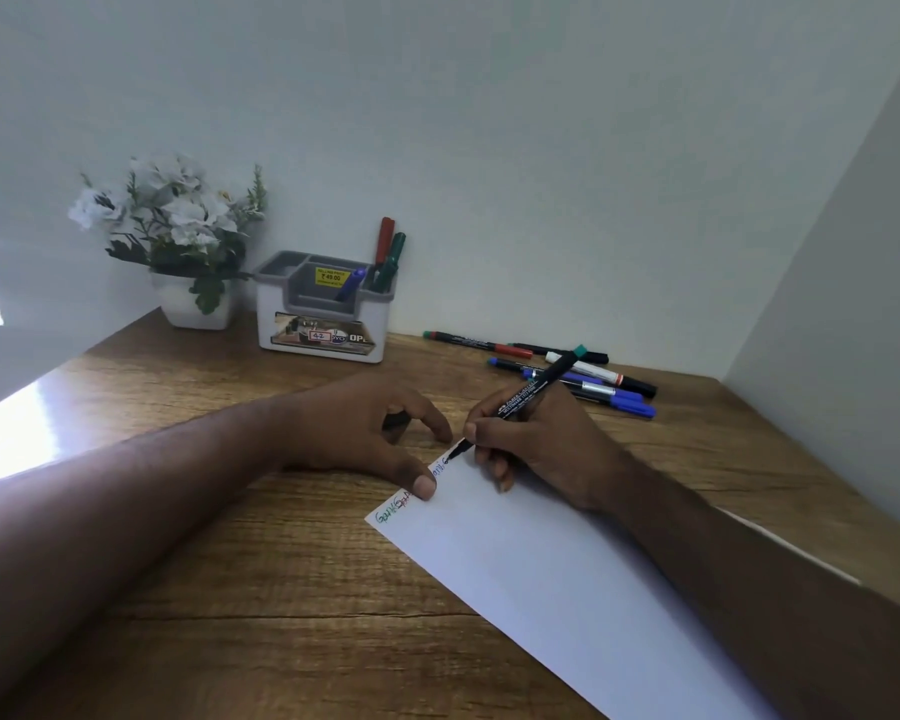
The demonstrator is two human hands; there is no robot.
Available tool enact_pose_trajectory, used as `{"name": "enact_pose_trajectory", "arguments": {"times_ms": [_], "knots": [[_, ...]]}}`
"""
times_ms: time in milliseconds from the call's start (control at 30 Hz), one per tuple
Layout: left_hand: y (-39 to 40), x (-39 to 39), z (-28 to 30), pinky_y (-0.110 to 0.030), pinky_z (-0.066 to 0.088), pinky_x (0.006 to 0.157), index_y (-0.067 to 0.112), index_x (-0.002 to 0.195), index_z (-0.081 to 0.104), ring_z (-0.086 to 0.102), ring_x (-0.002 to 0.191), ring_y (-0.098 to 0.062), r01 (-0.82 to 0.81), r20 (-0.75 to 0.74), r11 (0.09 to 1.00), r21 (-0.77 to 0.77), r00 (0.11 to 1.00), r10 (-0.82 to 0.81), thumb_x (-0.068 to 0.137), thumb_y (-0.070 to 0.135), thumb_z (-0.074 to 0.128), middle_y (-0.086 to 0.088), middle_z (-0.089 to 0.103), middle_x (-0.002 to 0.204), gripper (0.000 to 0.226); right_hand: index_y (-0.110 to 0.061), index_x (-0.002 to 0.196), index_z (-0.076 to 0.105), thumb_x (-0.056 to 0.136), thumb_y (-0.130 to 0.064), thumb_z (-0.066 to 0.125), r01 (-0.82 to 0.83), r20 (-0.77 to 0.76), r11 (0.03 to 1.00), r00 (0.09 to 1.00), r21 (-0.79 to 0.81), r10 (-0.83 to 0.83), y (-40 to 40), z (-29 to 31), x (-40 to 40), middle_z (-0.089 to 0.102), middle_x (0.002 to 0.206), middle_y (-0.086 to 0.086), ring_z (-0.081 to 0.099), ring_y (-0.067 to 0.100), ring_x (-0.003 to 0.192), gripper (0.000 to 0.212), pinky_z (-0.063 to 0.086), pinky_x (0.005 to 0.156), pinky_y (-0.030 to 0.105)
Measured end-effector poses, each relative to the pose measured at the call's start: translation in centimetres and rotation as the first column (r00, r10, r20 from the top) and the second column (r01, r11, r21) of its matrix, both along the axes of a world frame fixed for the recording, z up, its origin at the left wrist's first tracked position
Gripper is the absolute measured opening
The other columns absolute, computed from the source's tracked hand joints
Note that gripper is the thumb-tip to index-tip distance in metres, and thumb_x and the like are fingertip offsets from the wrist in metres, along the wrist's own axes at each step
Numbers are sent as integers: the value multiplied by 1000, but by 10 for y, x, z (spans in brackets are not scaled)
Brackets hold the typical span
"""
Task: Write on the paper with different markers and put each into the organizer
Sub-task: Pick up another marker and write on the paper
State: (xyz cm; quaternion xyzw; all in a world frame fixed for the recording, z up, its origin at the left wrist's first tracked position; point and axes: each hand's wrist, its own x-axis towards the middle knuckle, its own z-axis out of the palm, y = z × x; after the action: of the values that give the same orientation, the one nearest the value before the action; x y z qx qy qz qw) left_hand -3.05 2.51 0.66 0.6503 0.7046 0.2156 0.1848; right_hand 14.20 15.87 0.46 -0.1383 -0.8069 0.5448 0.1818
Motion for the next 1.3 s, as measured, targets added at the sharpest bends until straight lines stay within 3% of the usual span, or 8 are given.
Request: {"name": "enact_pose_trajectory", "arguments": {"times_ms": [267,400,567,700,833,1000,1167,1300], "knots": [[1,-2,-1,-28,45,70,47,119,59,54,77,-8,4,2,1000,-16,1000,-4,57,71,73,6,64,94,68,-6,69,69,84,2,65,5,-13,1000,1000,-14,-5,0,0,0,63,59,15,54,19,41,18,49,44,27],[1,0,0,-27,46,70,46,118,59,54,79,-9,-7,7,1000,-28,1000,7,61,64,73,6,62,94,62,-5,69,68,84,2,65,8,-4,1000,1000,-8,-8,0,1,1,63,56,12,54,18,41,16,48,43,26],[1,1,0,-44,50,92,55,101,59,57,99,-12,-6,16,999,-48,1000,7,50,77,66,11,62,113,56,-5,71,68,84,1,65,30,-1,999,1000,-10,-30,0,0,-1,63,56,12,54,18,41,15,49,43,26],[1,2,0,-47,50,91,52,103,61,57,99,-14,-8,10,999,-40,1000,8,49,77,68,7,63,112,59,-6,70,68,85,0,65,42,-1,999,999,-13,-42,0,-1,-1,63,55,10,55,18,41,16,49,44,27],[0,3,1,-44,51,90,44,112,63,56,83,-9,-25,-1,999,-30,1000,25,58,65,75,10,61,94,59,-4,71,67,84,1,65,45,2,999,999,-20,-45,0,0,0,62,54,10,55,18,41,14,50,44,27],[0,1,0,-45,51,89,45,111,64,57,83,-9,-17,0,1000,-18,1000,17,61,62,77,4,64,98,54,-2,72,67,85,1,65,56,1,998,998,-35,-56,-1,0,0,62,55,10,56,17,41,13,51,44,27],[-1,6,4,-28,46,70,37,114,65,51,71,-5,-22,9,1000,-10,1000,22,63,53,77,12,59,84,55,-1,71,66,84,3,65,83,-20,995,996,-57,-84,-1,1,1,62,54,12,56,17,40,13,51,42,27],[-1,6,4,-26,47,73,39,114,64,53,76,-5,-26,-2,999,-28,1000,26,64,54,77,14,61,93,54,-3,70,66,84,2,65,96,-4,994,995,-51,-97,-1,1,0,62,54,11,56,17,40,15,51,42,26]]}}
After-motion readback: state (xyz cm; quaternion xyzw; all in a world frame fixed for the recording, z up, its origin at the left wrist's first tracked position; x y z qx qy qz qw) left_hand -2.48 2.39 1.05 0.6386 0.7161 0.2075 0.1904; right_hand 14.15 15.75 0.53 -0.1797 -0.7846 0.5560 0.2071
